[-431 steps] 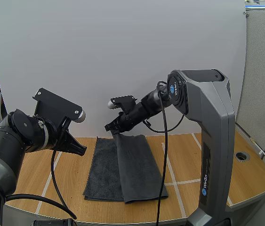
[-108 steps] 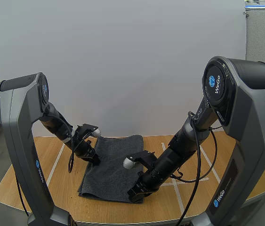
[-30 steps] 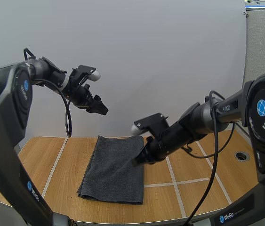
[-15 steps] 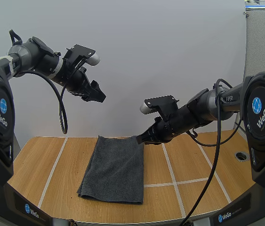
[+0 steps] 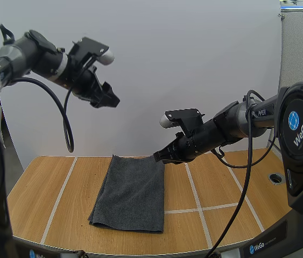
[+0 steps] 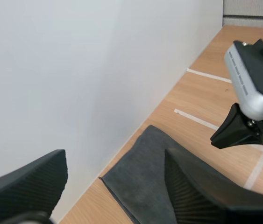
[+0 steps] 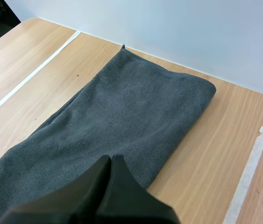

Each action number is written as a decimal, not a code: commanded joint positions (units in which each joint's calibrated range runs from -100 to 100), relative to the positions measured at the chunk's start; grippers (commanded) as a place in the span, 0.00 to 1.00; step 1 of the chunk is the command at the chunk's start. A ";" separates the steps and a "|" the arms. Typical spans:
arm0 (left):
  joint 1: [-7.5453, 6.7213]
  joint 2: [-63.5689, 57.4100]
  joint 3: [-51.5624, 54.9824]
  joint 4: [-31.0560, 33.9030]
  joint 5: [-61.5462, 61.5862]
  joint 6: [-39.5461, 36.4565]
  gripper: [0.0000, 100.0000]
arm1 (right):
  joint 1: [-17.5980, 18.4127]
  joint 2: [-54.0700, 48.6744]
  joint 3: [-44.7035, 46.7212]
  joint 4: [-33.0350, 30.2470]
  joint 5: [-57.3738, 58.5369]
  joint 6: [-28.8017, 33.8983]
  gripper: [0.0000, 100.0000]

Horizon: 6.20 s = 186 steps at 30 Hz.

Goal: Fold the towel

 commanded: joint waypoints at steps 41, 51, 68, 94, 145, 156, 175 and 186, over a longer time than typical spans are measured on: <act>0.10 -36.61 0.07 1.79 0.64 -22.06 0.85 | -0.22 7.59 -3.10 -0.82 -12.81 -0.90 0.59; 0.10 -36.61 0.07 4.00 0.64 -26.99 0.01 | -0.22 27.82 -21.72 2.63 -8.73 -0.90 0.74; 0.02 -47.75 3.76 13.74 0.64 -34.54 0.00 | -0.22 49.93 -40.15 6.60 -4.65 -1.79 0.75; -0.12 -52.00 14.95 15.78 -5.04 -33.38 0.00 | 0.01 57.79 -44.33 10.70 2.60 -4.20 0.75; -14.02 -55.24 23.69 40.41 -17.60 -41.57 0.00 | -5.86 33.61 -21.73 -13.63 12.36 -0.46 0.00; -16.90 -55.33 23.69 45.80 -16.12 -44.39 0.00 | -5.86 22.70 -7.20 -17.63 9.91 -0.94 0.00; -18.24 -58.24 23.69 52.49 -22.11 -45.98 0.00 | -5.86 10.28 3.46 -20.36 6.19 1.56 0.54; -18.24 -58.33 23.69 52.63 -18.06 -45.98 0.00 | -5.86 5.89 0.81 -17.08 -5.58 2.52 1.00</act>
